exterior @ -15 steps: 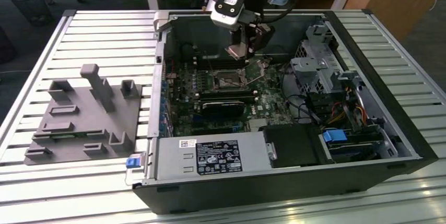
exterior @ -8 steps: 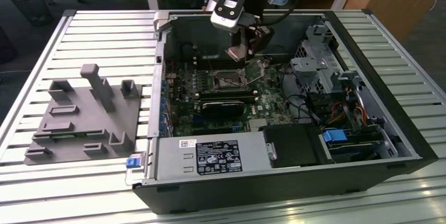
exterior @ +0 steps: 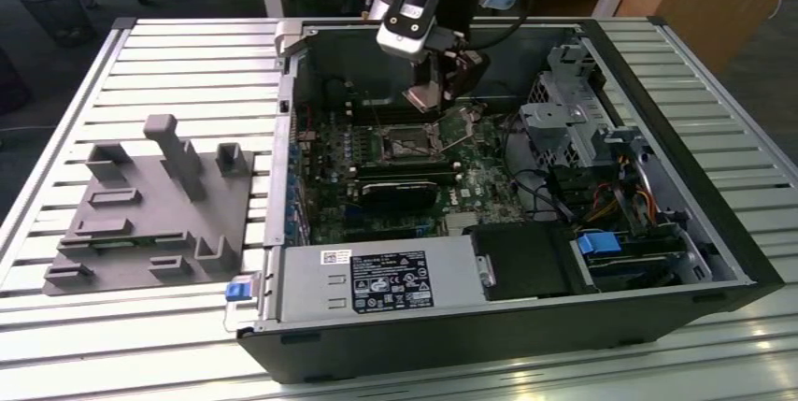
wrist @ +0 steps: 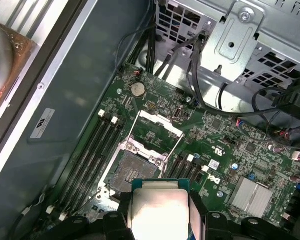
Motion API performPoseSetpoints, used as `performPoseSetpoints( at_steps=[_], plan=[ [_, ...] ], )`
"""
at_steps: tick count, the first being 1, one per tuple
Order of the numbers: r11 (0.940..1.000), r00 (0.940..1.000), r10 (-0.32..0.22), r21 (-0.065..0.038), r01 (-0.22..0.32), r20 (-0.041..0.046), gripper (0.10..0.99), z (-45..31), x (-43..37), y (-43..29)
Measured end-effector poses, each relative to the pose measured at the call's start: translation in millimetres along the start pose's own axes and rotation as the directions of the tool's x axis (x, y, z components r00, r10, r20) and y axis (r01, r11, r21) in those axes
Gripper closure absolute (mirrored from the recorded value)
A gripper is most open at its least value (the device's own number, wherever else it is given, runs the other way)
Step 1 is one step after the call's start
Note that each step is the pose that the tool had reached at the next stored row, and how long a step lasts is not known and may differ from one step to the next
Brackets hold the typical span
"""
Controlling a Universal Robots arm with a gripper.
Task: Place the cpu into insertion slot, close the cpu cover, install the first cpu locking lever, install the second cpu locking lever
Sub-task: 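Place the cpu into insertion slot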
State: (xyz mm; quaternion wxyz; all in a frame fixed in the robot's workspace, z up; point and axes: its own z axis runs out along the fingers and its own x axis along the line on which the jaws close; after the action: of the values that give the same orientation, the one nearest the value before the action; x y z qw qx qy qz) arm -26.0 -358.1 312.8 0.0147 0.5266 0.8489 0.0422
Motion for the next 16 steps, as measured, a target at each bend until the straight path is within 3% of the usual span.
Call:
performPoseSetpoints(
  at_steps=[16],
  plan=[
    [1.0, 1.0, 0.0, 0.0, 0.0, -0.0001, 0.549, 5.6, -0.1, -0.5]
  ],
)
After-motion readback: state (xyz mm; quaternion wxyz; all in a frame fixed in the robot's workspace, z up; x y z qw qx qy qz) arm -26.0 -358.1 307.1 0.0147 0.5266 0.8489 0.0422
